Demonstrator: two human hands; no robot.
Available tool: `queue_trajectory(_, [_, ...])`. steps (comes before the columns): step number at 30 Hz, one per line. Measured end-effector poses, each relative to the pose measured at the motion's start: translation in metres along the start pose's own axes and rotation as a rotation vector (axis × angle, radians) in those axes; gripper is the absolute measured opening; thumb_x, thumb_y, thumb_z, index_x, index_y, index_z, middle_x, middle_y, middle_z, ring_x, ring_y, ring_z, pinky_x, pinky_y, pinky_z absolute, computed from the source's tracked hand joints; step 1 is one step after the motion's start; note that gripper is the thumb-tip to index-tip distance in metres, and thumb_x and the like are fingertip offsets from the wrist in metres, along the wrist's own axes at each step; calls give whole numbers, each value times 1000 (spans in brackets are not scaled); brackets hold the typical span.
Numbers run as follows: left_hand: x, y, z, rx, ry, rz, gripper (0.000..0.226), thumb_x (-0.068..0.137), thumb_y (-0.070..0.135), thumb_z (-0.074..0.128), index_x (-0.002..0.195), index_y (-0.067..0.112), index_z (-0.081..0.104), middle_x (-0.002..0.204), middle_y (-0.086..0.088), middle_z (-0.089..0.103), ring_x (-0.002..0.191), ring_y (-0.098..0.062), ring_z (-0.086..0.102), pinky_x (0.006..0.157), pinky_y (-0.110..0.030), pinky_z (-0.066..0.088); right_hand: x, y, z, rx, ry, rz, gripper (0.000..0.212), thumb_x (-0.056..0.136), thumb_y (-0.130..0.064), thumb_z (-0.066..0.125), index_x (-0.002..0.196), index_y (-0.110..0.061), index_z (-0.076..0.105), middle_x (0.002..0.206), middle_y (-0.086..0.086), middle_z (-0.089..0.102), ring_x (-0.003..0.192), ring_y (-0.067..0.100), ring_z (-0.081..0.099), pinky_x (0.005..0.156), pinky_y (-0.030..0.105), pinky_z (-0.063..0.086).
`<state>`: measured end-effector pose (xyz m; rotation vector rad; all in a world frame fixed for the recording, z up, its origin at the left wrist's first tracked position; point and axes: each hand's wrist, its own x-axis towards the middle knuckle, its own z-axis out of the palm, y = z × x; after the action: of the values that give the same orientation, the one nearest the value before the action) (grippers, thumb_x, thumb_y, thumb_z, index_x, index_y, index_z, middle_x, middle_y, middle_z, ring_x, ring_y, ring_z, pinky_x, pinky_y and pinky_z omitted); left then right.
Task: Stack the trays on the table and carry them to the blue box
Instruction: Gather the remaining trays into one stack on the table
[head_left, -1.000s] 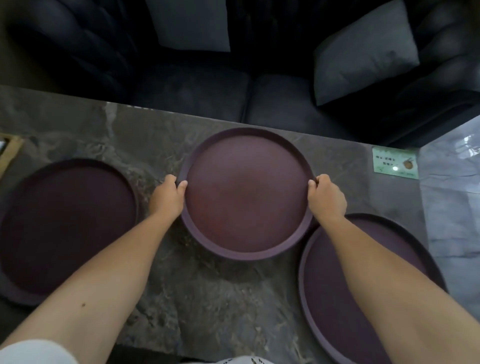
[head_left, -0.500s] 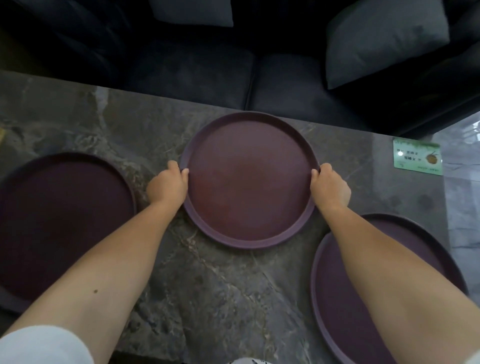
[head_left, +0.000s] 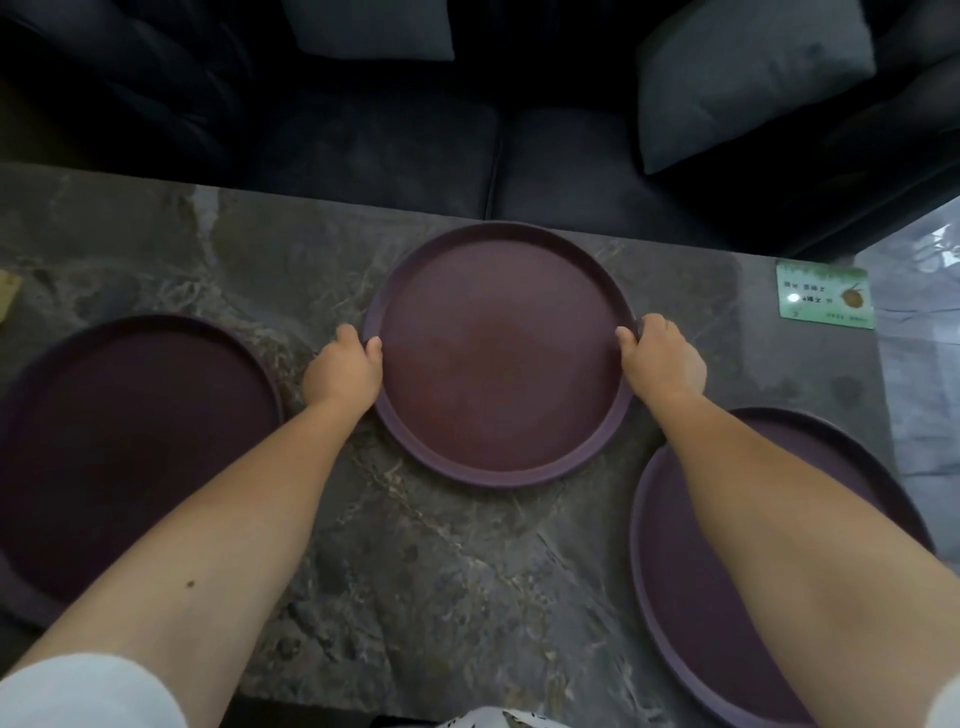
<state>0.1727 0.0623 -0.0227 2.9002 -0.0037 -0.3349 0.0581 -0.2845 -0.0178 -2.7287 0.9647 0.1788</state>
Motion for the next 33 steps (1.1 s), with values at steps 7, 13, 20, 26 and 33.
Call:
queue_trajectory(7, [-37,-1,-32,232,167,336,34,84,34,59,99,4,55,97,-20,56,85,-40,55,68,-48,43,-36,-1,-27,-49,131,-256,45,93,-36,54,120,0,56,118,21,57,106,41,50,86,50,43])
queue_trajectory(13, [-69,19,-43,237,214,649,53,83,41,56,122,5,55,125,-15,56,117,-35,49,90,-48,40,-87,-5,-39,-100,139,-380,55,93,-38,55,133,-1,50,139,19,48,134,35,36,108,48,30])
queue_trajectory(20, [-111,45,-47,256,179,832,61,86,42,52,132,4,48,136,-17,49,126,-34,43,100,-49,34,-147,10,-47,-158,174,-431,63,93,-41,55,139,0,43,147,18,41,141,34,27,115,49,18])
queue_trajectory(26, [-142,71,-43,243,174,946,61,86,43,50,132,4,48,135,-17,51,126,-33,44,100,-47,35,-184,40,-53,-140,182,-371,63,95,-41,50,141,-1,40,150,17,37,143,32,21,117,47,14])
queue_trajectory(33, [-187,114,-30,246,143,1029,62,85,44,49,131,3,48,134,-17,52,124,-33,46,99,-47,36,-214,92,-64,-127,209,-299,62,96,-42,48,142,0,39,150,17,37,143,32,22,117,46,14])
